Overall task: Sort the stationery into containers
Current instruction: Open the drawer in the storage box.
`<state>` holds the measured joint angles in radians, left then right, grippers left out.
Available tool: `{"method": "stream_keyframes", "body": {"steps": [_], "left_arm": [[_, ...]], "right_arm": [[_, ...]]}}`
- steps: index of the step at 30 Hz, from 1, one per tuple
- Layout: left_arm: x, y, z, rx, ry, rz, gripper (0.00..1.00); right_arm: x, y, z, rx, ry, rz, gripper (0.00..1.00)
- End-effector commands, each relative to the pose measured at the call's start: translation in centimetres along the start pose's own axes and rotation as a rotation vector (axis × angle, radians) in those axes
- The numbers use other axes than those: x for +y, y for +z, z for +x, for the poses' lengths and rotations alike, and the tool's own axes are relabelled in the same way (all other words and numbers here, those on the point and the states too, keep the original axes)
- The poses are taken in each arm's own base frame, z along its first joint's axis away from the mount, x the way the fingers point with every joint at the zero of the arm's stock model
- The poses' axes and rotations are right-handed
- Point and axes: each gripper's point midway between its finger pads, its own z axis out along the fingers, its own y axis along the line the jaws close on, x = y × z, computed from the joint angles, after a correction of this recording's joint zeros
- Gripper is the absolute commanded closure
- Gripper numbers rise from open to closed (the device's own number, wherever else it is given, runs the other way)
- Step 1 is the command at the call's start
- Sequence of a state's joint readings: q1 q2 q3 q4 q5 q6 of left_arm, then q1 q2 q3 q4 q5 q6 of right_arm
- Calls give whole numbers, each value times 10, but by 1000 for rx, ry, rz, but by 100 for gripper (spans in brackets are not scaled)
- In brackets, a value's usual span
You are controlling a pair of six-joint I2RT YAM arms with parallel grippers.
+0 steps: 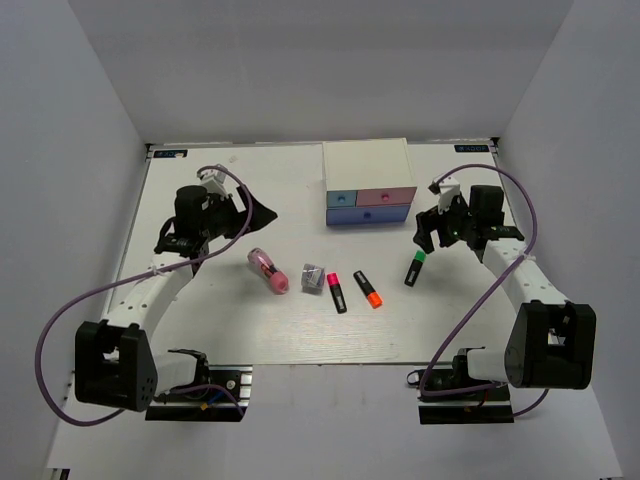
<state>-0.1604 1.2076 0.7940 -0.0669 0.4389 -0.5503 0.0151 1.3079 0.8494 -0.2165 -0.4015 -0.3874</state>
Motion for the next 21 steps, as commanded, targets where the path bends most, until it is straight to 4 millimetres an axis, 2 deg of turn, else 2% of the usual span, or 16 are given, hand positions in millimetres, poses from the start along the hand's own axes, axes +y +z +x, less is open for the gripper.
{"method": "stream_keyframes", "body": {"steps": [1, 5, 8, 10, 11, 13, 14, 15, 16, 17, 18, 19, 20, 21], "left_arm": [[-19, 4, -19, -22, 22, 64, 1], [-24, 13, -23, -10, 29, 90, 1], [-33, 20, -26, -4, 32, 125, 1], [-33, 29, -22, 18, 20, 135, 5], [-40, 32, -21, 27, 20, 157, 8], [-43, 45, -12, 63, 9, 172, 12], [-45, 49, -15, 62, 14, 189, 21], [-56, 53, -9, 83, 12, 217, 27], [-51, 62, 0, 109, 4, 210, 34], [-55, 66, 0, 111, -4, 219, 51], [-60, 71, 6, 131, -12, 228, 60], [-55, 79, 14, 147, -17, 216, 67], [-56, 84, 14, 148, -29, 206, 73], [-62, 89, 18, 156, -21, 212, 73]], "right_arm": [[6, -5, -11, 0, -78, -66, 10], [21, -9, -3, 33, -132, -163, 10], [16, -10, 0, 59, -126, -145, 10], [14, -9, 3, 85, -110, -135, 10], [13, -9, 3, 89, -110, -136, 10], [15, -8, 2, 98, -128, -156, 10], [23, -9, 9, 123, -112, -206, 10], [21, -9, 1, 113, -105, -206, 10], [28, -9, -2, 96, -95, -246, 10], [33, -8, 5, 126, -66, -278, 10], [34, -8, -2, 114, -68, -292, 15], [40, -8, -4, 101, -38, -326, 42], [41, -6, -4, 98, -26, -334, 58], [43, -6, -3, 97, -13, -339, 70]]}}
